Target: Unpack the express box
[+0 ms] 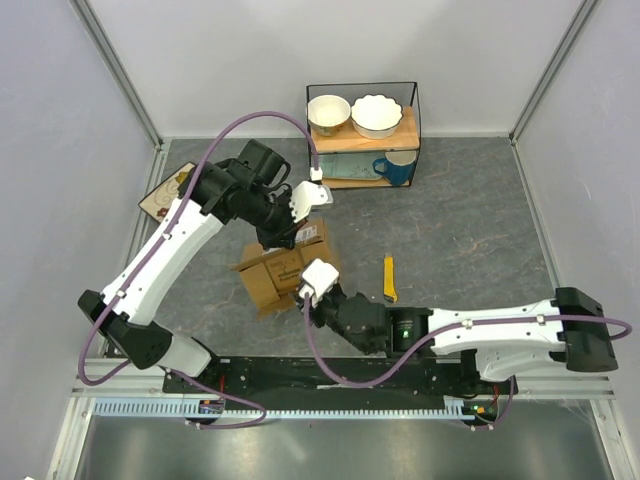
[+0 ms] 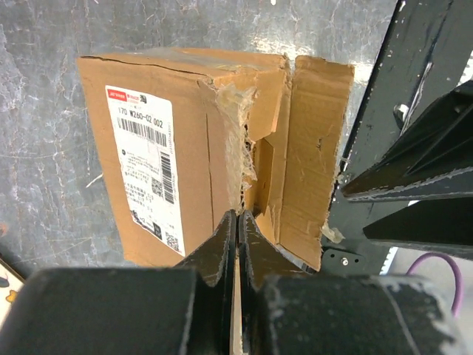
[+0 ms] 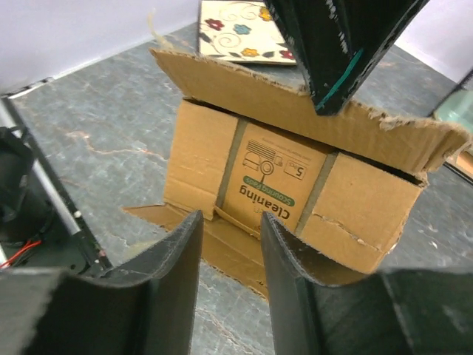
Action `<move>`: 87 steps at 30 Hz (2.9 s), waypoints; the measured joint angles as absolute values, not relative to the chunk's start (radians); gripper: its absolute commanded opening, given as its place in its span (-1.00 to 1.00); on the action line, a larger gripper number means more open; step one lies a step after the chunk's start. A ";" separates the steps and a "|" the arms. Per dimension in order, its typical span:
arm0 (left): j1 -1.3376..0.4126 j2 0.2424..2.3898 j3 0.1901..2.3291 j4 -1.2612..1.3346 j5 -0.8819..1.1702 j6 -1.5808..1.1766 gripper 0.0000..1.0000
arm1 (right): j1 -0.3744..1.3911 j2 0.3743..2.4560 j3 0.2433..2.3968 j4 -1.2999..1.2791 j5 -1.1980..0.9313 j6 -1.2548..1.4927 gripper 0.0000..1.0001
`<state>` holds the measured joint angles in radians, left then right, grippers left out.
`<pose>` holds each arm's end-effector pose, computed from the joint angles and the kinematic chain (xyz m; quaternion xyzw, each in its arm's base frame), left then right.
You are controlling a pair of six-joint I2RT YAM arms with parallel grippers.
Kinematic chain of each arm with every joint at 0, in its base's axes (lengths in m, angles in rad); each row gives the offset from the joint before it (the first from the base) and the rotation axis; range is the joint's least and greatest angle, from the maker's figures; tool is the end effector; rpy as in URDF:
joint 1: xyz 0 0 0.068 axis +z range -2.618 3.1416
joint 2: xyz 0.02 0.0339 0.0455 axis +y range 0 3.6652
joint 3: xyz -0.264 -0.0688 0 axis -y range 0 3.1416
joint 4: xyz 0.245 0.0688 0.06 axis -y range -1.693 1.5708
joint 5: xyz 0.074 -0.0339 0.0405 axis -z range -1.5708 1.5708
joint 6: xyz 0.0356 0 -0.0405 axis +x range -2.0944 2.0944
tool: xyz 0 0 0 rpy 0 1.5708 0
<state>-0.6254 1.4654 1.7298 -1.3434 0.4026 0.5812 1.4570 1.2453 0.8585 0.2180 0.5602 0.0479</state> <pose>0.2054 -0.1655 0.4039 0.5793 0.7550 -0.1992 0.2342 0.0515 0.2838 0.3093 -0.3398 0.6750 0.2694 0.5969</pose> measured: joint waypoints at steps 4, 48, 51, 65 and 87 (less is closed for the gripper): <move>-0.633 1.468 1.729 -1.346 0.402 0.556 -0.92 | 1.536 1.343 0.869 0.269 0.773 0.015 0.45; -0.637 1.480 1.678 -1.356 0.429 0.509 -0.94 | 1.455 1.761 1.121 -0.162 1.394 0.479 0.61; -0.637 1.480 1.678 -1.356 0.438 0.509 -0.94 | 1.455 1.761 1.121 -0.180 1.424 0.506 0.50; -0.643 1.478 1.659 -1.299 0.483 0.509 -0.95 | 1.456 1.625 1.043 -0.203 1.412 0.607 -0.49; -0.643 1.473 1.616 -1.338 0.447 0.511 -0.97 | 1.434 1.307 0.875 -0.210 1.391 0.643 -0.43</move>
